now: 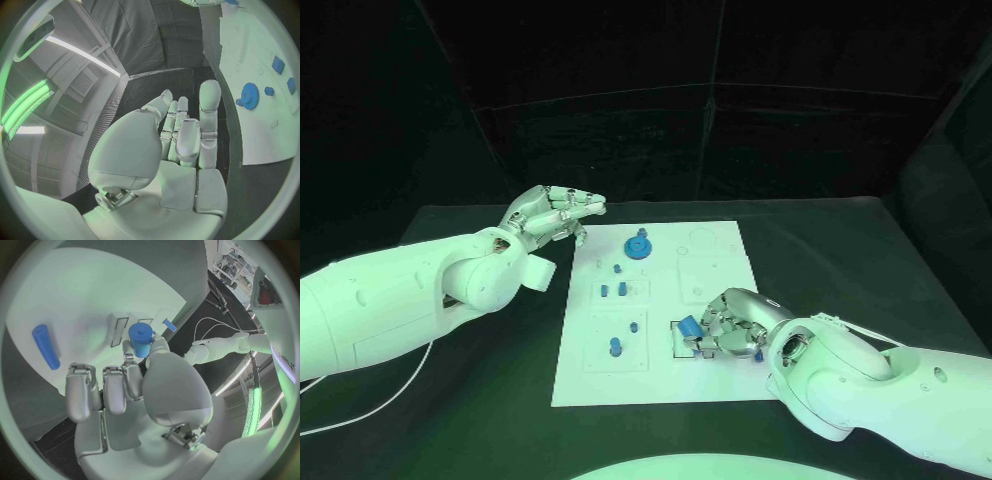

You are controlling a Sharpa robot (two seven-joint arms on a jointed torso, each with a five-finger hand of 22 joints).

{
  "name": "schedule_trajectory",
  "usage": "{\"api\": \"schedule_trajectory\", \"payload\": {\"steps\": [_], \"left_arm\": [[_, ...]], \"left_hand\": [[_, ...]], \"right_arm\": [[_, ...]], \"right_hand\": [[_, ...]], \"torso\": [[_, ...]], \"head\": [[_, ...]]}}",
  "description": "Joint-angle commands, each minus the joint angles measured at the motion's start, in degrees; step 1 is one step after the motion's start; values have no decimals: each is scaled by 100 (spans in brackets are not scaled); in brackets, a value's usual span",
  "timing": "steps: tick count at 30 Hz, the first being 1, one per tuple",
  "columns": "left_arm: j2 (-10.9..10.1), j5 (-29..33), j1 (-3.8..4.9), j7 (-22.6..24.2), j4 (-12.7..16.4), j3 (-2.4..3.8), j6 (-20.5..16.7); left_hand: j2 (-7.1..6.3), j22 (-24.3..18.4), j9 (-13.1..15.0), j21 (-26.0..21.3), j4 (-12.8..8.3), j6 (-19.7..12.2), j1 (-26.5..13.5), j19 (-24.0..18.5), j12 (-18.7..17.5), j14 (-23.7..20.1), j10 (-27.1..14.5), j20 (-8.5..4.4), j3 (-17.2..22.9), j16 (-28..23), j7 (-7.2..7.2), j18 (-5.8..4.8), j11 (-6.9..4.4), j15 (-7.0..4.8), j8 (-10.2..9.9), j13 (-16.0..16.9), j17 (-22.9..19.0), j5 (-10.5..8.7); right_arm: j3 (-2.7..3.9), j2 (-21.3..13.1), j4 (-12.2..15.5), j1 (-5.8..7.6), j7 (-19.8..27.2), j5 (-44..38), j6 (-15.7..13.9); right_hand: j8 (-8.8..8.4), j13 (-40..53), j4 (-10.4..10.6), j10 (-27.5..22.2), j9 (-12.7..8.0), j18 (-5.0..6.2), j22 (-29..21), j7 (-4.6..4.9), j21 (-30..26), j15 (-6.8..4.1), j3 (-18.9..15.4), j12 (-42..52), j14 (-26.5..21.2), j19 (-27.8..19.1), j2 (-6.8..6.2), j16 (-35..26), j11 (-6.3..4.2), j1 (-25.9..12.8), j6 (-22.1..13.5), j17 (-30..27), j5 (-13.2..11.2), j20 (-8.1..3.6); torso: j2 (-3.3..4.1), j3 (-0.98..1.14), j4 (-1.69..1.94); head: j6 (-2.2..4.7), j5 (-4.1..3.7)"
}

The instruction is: Assemble the parts on the task board

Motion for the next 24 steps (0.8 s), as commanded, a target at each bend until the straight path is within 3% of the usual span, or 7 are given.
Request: {"api": "schedule_trajectory", "payload": {"steps": [1, 8, 11, 16, 19, 20, 24], "left_arm": [[-4, 18, 8, 51, 14, 4, 65], [-6, 18, 8, 48, 16, 4, 70], [-5, 18, 8, 50, 17, 4, 68], [-8, 18, 8, 51, 19, 4, 60], [-12, 18, 8, 52, 20, 4, 56], [-13, 18, 8, 52, 21, 4, 54], [-18, 18, 9, 52, 24, 4, 51]], "left_hand": [[-23, -2, -2, -27, 4, -25, 20, 46, 24, 18, 25, 0, 32, 22, 14, -23, 27, 29, 26, -6, -5, 33], [-23, -2, -2, -27, 4, -25, 20, 46, 24, 18, 25, 0, 32, 22, 14, -23, 27, 29, 26, -6, -5, 33], [-23, -2, -2, -27, 4, -25, 20, 46, 24, 18, 25, 0, 32, 22, 14, -23, 27, 29, 26, -6, -5, 33], [-23, -2, -2, -27, 4, -25, 20, 46, 24, 18, 25, 0, 32, 22, 14, -23, 27, 29, 26, -6, -5, 33], [-23, -2, -2, -27, 4, -25, 20, 46, 24, 18, 25, 0, 32, 22, 14, -23, 27, 29, 26, -6, -5, 33], [-23, -2, -2, -27, 4, -25, 20, 46, 24, 18, 25, 0, 32, 22, 14, -23, 27, 29, 26, -6, -5, 33], [-23, -2, -2, -27, 4, -25, 20, 46, 24, 18, 25, 0, 32, 22, 14, -23, 27, 29, 26, -6, -5, 33]], "right_arm": [[2, 32, -8, 7, -108, 148, 152], [3, 79, -69, 8, -165, 108, 29], [3, 104, -97, 8, -174, 90, 4], [4, 143, -126, 9, -178, 76, 23], [4, 161, -139, 9, -173, 73, -26], [4, 164, -144, 9, -172, 72, -51], [4, 172, -154, 9, -165, 71, -136]], "right_hand": [[131, -11, 3, 16, 285, -51, 851, -381, 37, -55, -66, 2, 369, 149, 2, 20, -74, -173, 457, 267, -56, -60], [152, 1, 2, 40, 350, -57, 875, -416, 47, -85, -206, -23, 375, 166, 58, 28, -105, -398, 530, 297, -282, -94], [148, -16, -10, 33, 379, -58, 878, -416, 47, -89, -285, -61, 369, 167, 23, 14, -106, -438, 524, 274, -585, -101], [140, -33, 10, 20, 447, -55, 865, -407, 37, -82, -491, -129, 361, 156, -60, -13, -96, -757, 503, 240, -1718, -99], [108, -67, 21, -10, 501, -46, 833, -376, 15, -57, -282, -216, 351, 130, -416, -50, -85, -1123, 443, 189, -2236, -85], [95, -86, 32, -25, 515, -42, 821, -369, 7, -54, -169, -254, 348, 121, -562, -63, -74, -1260, 422, 172, -2287, -79], [60, -182, 42, -81, 534, -35, 791, -357, -12, -47, -19, -391, 339, 99, -816, -90, -55, -1506, 366, 132, -2323, -73]], "torso": [[-2, 3, -18], [-7, 1, -12], [-10, 3, -12], [-8, 3, -6], [-10, 1, -17], [-9, 0, -18], [-8, -2, -15]], "head": [[-11, 22], [-27, 28], [-28, 31], [-37, 30], [-46, 45], [-47, 45], [-38, 36]]}}
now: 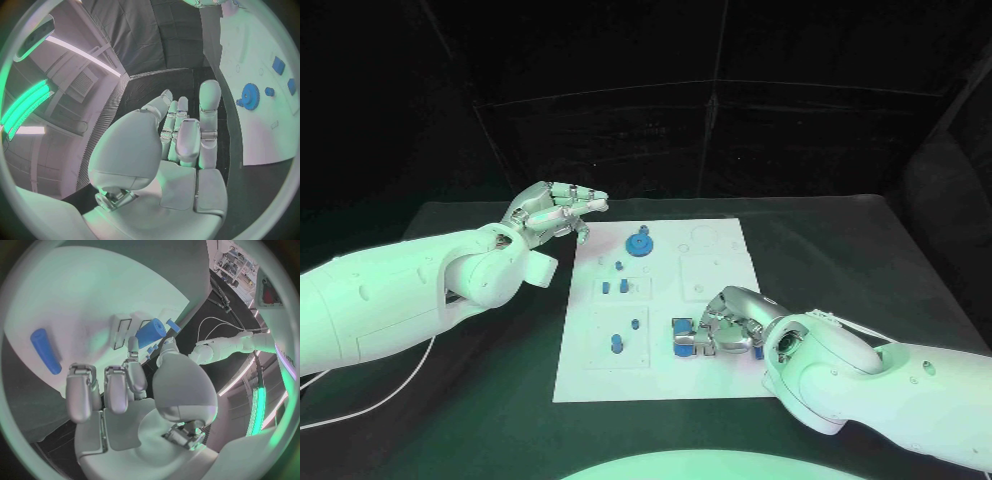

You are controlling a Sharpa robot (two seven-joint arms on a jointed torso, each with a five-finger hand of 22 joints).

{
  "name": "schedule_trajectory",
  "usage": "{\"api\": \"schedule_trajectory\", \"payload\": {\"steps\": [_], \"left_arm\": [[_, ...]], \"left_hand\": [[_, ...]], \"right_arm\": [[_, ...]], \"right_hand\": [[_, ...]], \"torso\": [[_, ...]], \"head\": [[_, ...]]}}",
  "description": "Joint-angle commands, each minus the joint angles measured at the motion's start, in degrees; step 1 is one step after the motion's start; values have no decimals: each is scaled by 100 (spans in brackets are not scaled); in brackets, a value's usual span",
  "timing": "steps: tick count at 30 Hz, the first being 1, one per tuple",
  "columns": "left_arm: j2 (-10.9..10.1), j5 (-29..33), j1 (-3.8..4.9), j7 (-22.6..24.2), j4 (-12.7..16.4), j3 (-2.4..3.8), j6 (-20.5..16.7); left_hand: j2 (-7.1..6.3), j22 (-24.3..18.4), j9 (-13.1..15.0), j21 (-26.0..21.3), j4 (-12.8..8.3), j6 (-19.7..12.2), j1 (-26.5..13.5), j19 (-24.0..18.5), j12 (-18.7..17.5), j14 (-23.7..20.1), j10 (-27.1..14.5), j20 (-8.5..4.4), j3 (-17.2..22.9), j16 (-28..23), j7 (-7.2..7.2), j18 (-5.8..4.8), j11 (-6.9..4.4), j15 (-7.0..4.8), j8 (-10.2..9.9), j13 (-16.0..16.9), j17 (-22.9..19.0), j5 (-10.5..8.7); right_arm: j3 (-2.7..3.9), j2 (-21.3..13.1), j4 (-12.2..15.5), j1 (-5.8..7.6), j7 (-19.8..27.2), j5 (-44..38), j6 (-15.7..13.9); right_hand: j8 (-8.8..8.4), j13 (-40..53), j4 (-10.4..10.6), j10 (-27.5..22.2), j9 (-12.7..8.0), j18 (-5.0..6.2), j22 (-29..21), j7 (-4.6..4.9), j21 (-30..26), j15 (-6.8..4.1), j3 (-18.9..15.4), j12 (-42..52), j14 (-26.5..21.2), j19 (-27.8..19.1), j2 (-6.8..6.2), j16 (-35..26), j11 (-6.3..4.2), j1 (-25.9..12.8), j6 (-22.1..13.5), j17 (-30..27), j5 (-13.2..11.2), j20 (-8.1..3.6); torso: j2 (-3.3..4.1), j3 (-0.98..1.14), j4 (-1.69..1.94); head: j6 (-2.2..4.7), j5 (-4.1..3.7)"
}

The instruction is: Assemble the parts on the task board

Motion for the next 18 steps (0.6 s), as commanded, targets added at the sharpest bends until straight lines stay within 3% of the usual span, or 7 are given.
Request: {"api": "schedule_trajectory", "payload": {"steps": [1, 3, 6, 9, 13, 18], "left_arm": [[-5, 18, 8, 52, 15, 4, 45], [-2, 18, 9, 52, 13, 4, 38], [3, 18, 9, 53, 20, 4, 40], [3, 18, 9, 53, 23, 4, 40], [-7, 18, 9, 53, 23, 4, 39], [-15, 18, 9, 53, 22, 4, 43]], "left_hand": [[-24, -2, -3, -27, 5, -25, 20, 46, 24, 18, 25, 0, 32, 22, 14, -23, 27, 30, 26, -7, -6, 33], [-28, 2, -3, -23, 2, -32, 18, 47, 25, 16, 22, 0, 39, 21, 14, -24, 27, 30, 30, -10, -13, 33], [-28, 2, -3, -23, 2, -32, 18, 47, 25, 16, 22, 0, 39, 21, 14, -24, 27, 30, 30, -10, -13, 33], [-28, 2, -3, -23, 2, -32, 18, 47, 25, 16, 22, 0, 39, 21, 14, -24, 27, 30, 30, -10, -13, 33], [-28, 2, -3, -23, 2, -32, 18, 47, 25, 16, 22, 0, 39, 21, 14, -24, 27, 30, 30, -10, -13, 33], [-32, 1, -3, -25, 0, -36, 18, 46, 25, 17, 19, 0, 41, 24, 15, -24, 28, 30, 30, -11, -7, 33]], "right_arm": [[2, 10, -2, 8, 4, -20, -181], [2, 12, -6, 8, 17, -22, -206], [2, 8, -3, 8, 50, -64, -226], [2, 1, 11, 8, 111, -114, -210], [2, -9, 48, 7, 209, -145, -147], [2, -11, 64, 7, 238, -205, -84]], "right_hand": [[-54, -74, 2, -48, 13, -34, 783, 7, -28, 55, 94, -104, 338, 72, -193, -51, 31, -184, -76, 120, -32, -11], [-71, -106, 4, -67, 14, -31, 772, 17, -35, 60, 127, -151, 334, 64, -248, -61, 38, -248, -102, 105, -32, -7], [-85, -105, -7, -69, 15, -30, 766, 24, -40, 67, 186, -158, 334, 60, -230, -64, 46, -212, -120, 106, -24, -2], [-96, -90, -30, -62, 26, -32, 778, 32, -36, 77, 336, -159, 339, 67, -84, -62, 54, 94, -123, 122, -7, 12], [-100, -74, -76, -54, 42, -35, 791, 31, -33, 79, 384, -162, 345, 76, -27, -58, 55, 464, -112, 144, -5, 18], [-73, -35, -398, -32, 76, -43, 828, 18, -15, 66, 500, -137, 356, 102, 85, -39, 40, 1119, -69, 193, 199, 11]], "torso": [[-1, -4, -1], [-2, 0, 2], [-2, -1, 15], [-2, 2, -3], [-5, 5, -9], [-8, 3, -5]], "head": [[6, -11], [5, -15], [2, -34], [6, -11], [6, -11], [4, -17]]}}
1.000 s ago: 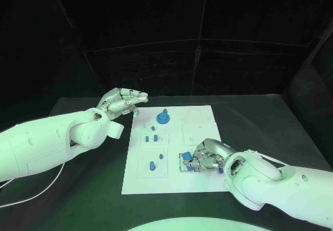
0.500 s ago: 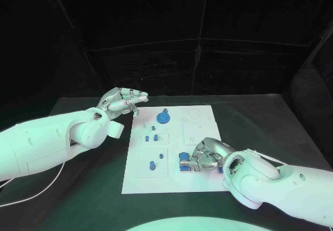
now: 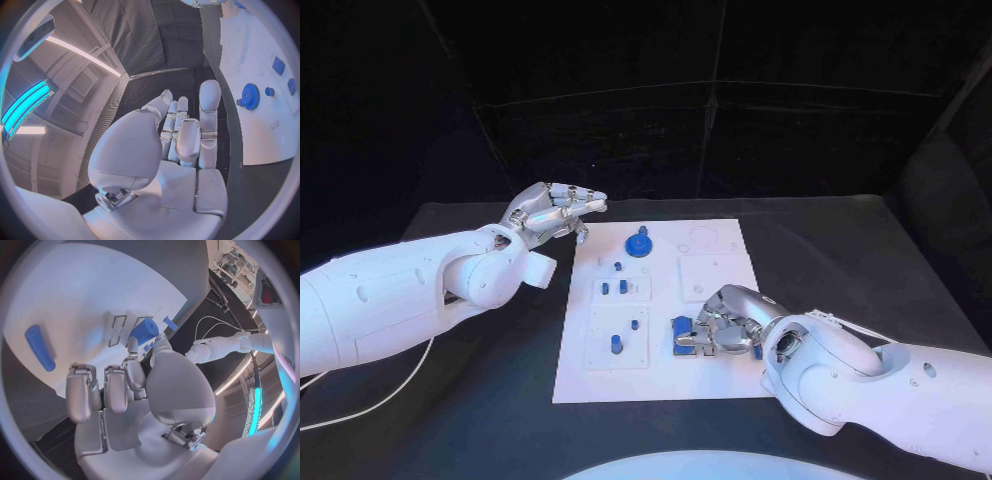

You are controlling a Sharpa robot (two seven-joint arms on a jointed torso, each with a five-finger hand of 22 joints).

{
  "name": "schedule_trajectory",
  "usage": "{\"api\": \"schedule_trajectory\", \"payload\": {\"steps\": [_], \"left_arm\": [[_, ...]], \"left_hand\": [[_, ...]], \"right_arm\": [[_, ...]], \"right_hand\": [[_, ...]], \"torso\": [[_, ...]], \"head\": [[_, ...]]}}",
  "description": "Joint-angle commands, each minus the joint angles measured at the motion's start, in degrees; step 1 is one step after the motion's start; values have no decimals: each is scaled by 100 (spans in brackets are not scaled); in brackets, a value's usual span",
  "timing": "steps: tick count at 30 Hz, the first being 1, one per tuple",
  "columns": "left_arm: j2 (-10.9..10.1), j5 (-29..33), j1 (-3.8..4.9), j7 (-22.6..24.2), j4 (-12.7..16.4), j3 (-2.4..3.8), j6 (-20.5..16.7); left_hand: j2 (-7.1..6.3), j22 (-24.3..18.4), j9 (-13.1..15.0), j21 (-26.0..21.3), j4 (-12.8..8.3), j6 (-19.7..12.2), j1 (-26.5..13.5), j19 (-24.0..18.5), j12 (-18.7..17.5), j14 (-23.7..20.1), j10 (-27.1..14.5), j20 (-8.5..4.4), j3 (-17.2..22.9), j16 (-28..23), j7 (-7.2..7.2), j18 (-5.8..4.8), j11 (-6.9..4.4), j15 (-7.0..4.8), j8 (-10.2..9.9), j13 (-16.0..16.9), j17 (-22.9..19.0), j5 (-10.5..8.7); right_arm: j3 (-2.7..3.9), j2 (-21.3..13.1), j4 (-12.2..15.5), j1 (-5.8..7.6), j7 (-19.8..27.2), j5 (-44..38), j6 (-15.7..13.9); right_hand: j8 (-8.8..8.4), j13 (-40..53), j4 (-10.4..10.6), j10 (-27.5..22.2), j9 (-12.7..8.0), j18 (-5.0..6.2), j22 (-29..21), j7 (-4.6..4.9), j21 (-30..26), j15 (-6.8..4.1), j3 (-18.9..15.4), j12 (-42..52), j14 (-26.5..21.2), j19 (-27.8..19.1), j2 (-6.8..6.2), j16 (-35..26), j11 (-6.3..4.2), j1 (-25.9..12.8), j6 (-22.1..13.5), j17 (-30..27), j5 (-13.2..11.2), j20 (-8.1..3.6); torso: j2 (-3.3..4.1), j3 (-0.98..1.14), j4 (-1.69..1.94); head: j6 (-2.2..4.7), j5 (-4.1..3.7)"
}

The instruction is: Assemble the parts on the task board

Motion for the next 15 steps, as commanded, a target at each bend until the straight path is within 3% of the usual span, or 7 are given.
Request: {"api": "schedule_trajectory", "payload": {"steps": [1, 5, 10, 15], "left_arm": [[-3, 18, 8, 53, 12, 4, 45], [-4, 18, 8, 52, 10, 4, 46], [-7, 18, 8, 50, 10, 4, 46], [-10, 18, 8, 49, 11, 4, 47]], "left_hand": [[-32, 1, -4, -25, 0, -36, 18, 46, 25, 17, 19, 0, 41, 24, 15, -23, 27, 30, 31, -6, 1, 33], [-32, 1, -4, -25, 0, -36, 18, 46, 25, 17, 19, 0, 41, 24, 15, -23, 27, 30, 31, -6, 1, 33], [-32, 1, -4, -25, 0, -36, 18, 46, 25, 17, 19, 0, 41, 24, 15, -23, 27, 30, 31, -6, 1, 33], [-32, 1, -4, -25, 0, -36, 18, 46, 25, 17, 19, 0, 41, 24, 15, -23, 27, 30, 31, -6, 1, 33]], "right_arm": [[1, 1, 10, 7, 121, -148, 28], [1, 19, -27, 7, 53, -200, 19], [2, 40, -74, 7, -16, -216, 6], [2, 33, -75, 8, 38, -162, 10]], "right_hand": [[3, 18, -199, 10, 21, -46, 836, 0, -11, 18, 42, -1, 357, 108, 33, -7, -3, 323, 23, 201, 28, 7], [26, 36, -380, 19, 44, -50, 854, -9, -3, 13, 68, 6, 362, 119, 110, 4, -11, 576, 39, 229, 15, 0], [45, 47, -408, 27, 57, -53, 865, -18, 2, 9, 65, 14, 364, 127, 179, 8, -17, 603, 62, 240, 21, -2], [43, 44, -423, 24, 58, -50, 856, -13, -3, 9, 34, 7, 361, 120, 163, 1, -15, 598, 50, 227, 32, -3]], "torso": [[-4, -1, 3], [-2, 0, 8], [-1, 0, 5], [-1, -3, 3]], "head": [[-6, -14], [-2, -22], [3, -19], [14, -17]]}}
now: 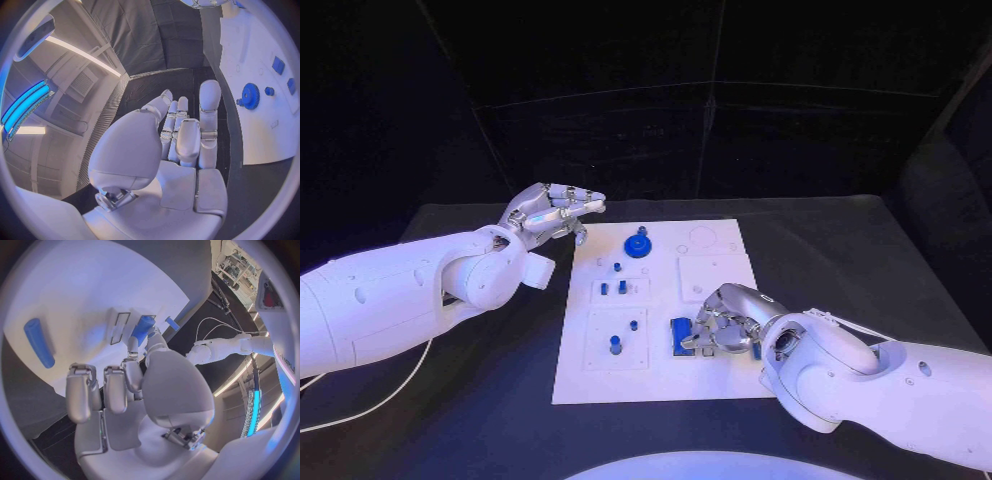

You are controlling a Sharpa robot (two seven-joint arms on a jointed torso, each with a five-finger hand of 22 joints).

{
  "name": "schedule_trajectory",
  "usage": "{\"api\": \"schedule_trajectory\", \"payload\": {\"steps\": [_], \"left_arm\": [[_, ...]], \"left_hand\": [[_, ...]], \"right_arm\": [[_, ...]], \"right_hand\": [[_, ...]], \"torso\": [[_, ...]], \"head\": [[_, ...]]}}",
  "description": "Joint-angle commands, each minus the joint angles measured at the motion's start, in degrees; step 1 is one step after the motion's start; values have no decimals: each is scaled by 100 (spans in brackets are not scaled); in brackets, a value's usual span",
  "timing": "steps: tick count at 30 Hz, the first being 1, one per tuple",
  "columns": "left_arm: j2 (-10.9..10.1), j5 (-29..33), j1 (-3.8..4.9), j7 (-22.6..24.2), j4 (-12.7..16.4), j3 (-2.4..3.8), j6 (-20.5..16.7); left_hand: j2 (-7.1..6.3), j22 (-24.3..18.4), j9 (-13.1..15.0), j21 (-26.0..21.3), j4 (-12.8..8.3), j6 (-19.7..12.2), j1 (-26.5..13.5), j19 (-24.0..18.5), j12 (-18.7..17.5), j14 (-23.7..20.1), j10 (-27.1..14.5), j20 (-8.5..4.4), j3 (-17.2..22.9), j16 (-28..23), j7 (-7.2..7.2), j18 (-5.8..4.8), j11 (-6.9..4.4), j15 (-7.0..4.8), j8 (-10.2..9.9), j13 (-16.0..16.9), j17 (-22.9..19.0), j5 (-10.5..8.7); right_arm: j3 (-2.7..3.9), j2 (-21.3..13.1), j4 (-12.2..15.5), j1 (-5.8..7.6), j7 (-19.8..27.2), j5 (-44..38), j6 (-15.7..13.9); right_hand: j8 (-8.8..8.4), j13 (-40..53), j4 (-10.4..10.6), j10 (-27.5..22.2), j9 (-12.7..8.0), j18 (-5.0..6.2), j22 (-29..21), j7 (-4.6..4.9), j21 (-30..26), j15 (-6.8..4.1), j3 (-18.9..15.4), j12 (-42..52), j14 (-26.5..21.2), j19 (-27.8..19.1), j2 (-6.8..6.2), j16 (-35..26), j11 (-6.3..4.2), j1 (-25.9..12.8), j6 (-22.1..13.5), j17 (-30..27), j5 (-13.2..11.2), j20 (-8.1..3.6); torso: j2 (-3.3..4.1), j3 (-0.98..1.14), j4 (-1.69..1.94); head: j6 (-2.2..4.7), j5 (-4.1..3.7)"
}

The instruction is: Assemble the parts on the task board

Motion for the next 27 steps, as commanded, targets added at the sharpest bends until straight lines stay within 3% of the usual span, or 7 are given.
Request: {"api": "schedule_trajectory", "payload": {"steps": [1, 7, 15, 20, 27], "left_arm": [[-5, 18, 8, 48, 12, 4, 47], [-18, 18, 8, 49, 18, 4, 40], [-32, 18, 8, 56, 23, 3, 19], [-29, 18, 8, 61, 36, 2, 13], [-11, 18, 7, 69, 62, -1, 17]], "left_hand": [[-32, 1, -4, -25, 0, -36, 18, 46, 25, 17, 19, 0, 41, 24, 15, -23, 27, 30, 31, -7, 0, 33], [-32, 1, -4, -25, 0, -36, 18, 46, 25, 17, 19, 0, 41, 24, 15, -23, 27, 30, 31, -7, 0, 33], [-32, 1, -4, -25, 0, -36, 18, 46, 25, 17, 19, 0, 41, 24, 15, -23, 27, 30, 31, -7, 0, 33], [-32, 1, -4, -25, 0, -36, 18, 46, 25, 17, 19, 0, 41, 24, 15, -23, 27, 30, 31, -7, 0, 33], [-32, 1, -4, -25, 0, -36, 18, 46, 25, 17, 19, 0, 41, 24, 15, -23, 27, 30, 31, -7, 0, 33]], "right_arm": [[2, -13, 20, 7, 57, -7, -10], [2, -265, 166, 7, 437, 242, -260], [2, -1113, 544, 13, 1113, 547, -347], [2, -1476, 630, 14, 1117, 539, -273], [-2, -1763, 577, 9, 725, 184, -3]], "right_hand": [[14, -20, -27, 21, 9, -49, 851, 13, -6, 10, -35, -11, 360, 116, 5, -3, -14, 5, 18, 218, 21, -3], [-185, -128, 24, -80, -58, -21, 734, 138, -75, 84, -251, -176, 337, 28, -49, -63, 88, -173, -316, 117, 40, 44], [-610, -182, -75, -152, -241, -17, 724, 317, -87, 214, -304, -278, 341, 17, 186, -66, 240, 18, -665, 132, 407, 172], [-765, -168, -99, -138, -345, -20, 745, 346, -77, 242, -354, -270, 346, 31, 286, -54, 264, 53, -625, 160, 647, 207], [-785, -147, -36, -103, -381, -28, 781, 300, -58, 225, -468, -250, 349, 56, 361, -47, 233, -49, -382, 181, 714, 207]], "torso": [[0, -3, -2], [1, -1, -4], [-9, -3, -11], [-8, -5, -24], [-6, 0, -30]], "head": [[9, 4], [25, -16], [49, -126], [65, -161], [81, -275]]}}
